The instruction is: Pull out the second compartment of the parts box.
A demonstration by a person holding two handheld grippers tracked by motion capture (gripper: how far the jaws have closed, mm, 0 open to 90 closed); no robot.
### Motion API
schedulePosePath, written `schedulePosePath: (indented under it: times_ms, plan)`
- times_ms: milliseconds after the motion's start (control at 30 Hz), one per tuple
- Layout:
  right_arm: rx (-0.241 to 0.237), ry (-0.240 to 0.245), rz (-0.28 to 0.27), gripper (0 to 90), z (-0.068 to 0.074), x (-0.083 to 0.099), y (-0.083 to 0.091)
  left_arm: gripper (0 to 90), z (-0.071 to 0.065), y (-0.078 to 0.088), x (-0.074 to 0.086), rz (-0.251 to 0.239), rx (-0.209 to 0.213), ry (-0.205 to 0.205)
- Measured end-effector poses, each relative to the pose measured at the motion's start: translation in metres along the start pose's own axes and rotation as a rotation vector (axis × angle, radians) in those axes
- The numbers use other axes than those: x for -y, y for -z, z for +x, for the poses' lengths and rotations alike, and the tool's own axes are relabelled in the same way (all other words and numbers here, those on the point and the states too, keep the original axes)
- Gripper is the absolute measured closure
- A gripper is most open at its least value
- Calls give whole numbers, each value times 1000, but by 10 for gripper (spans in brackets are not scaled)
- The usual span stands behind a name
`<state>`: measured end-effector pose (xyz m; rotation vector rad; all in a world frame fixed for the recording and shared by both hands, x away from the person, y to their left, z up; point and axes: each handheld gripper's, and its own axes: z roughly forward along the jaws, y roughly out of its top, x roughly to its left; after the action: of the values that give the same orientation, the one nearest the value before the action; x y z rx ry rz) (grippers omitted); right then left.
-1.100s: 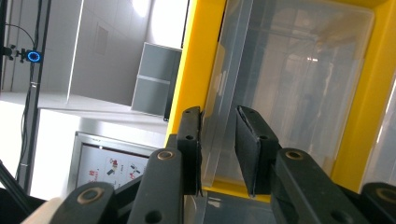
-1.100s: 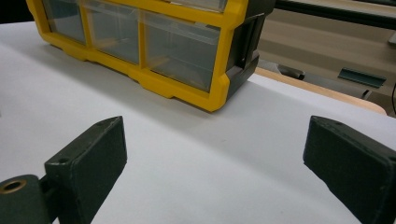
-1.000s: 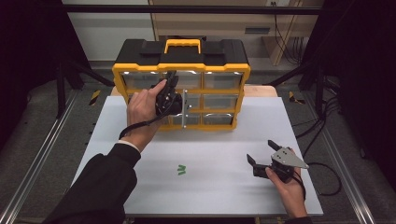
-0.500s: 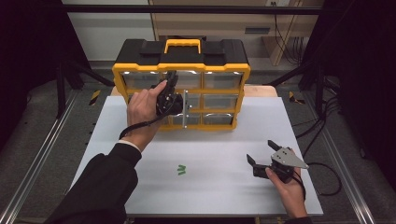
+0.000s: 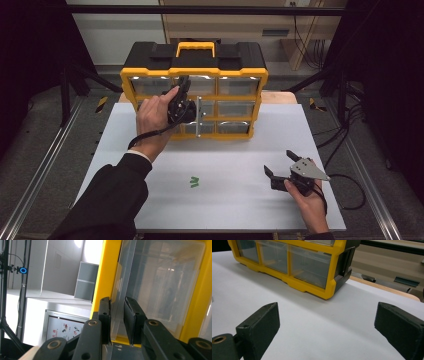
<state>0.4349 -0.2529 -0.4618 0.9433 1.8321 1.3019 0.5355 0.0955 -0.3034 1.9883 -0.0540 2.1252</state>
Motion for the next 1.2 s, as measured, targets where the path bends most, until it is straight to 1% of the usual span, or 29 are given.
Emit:
schedulePosePath:
  times_ms: [200,533,567,733,1200]
  plan:
    - [-1,1,-1,63,0,0,0,761,0,0,0,-2,-2,1]
    - [0,3,5,63,1,0,0,776,1,1,0,-4,7,-19]
    - [-1,1,6,63,1,0,0,776,1,1,-1,-3,5,-24]
    - [0,1,6,63,1,0,-1,774,0,1,-2,-2,2,-22]
    - [-1,4,5,63,1,0,-1,766,-1,0,-2,2,-8,-31]
